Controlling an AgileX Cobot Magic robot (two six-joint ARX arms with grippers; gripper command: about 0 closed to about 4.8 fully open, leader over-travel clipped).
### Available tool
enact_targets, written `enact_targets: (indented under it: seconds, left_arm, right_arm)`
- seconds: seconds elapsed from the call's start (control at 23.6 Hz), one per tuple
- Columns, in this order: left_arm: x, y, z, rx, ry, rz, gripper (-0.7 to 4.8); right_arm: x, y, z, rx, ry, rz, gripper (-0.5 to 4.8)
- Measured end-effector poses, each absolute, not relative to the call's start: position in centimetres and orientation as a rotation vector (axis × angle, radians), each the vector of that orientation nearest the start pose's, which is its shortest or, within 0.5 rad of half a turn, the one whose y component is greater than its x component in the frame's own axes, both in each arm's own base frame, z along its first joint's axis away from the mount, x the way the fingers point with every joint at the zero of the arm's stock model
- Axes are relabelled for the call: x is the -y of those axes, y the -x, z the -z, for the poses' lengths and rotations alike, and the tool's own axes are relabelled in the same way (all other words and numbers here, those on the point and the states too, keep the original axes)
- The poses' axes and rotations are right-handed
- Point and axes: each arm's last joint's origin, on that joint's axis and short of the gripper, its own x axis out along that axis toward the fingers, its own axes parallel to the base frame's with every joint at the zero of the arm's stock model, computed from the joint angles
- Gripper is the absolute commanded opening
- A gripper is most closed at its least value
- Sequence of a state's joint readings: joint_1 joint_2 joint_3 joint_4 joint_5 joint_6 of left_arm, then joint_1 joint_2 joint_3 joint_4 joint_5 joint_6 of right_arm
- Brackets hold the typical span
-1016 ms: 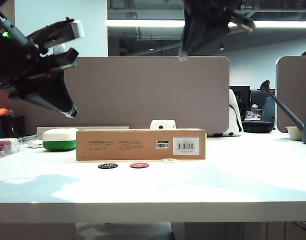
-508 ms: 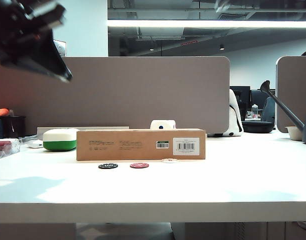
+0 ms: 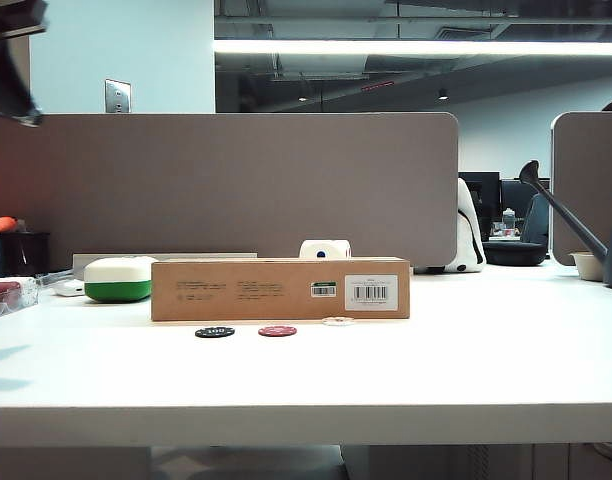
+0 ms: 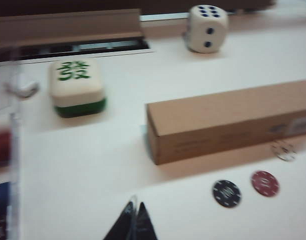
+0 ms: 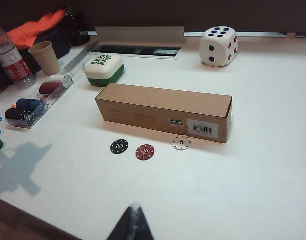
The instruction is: Push the chip with the lowest value in the row forward next to the rectangular box.
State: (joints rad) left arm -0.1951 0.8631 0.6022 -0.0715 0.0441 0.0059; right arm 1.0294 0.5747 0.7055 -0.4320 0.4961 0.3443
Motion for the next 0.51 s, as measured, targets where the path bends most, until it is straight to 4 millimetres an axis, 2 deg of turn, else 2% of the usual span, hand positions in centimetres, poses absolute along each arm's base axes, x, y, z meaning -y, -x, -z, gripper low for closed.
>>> enact_targets:
  seconds: [0.3, 0.51]
  left_arm:
    - [3.1, -18.0, -27.6, -0.278, -0.023, 0.203, -0.05]
    - [2.6, -15.3, -29.7, -0.145, -0.014, 0.205, -0.05]
  right_arm:
    - [-9.7, -7.4, -31.1, -0.306, -0.126, -0.487, -0.09]
    - [-9.7, -7.5, -31.0, -0.308, -0.123, -0.484, -0.09]
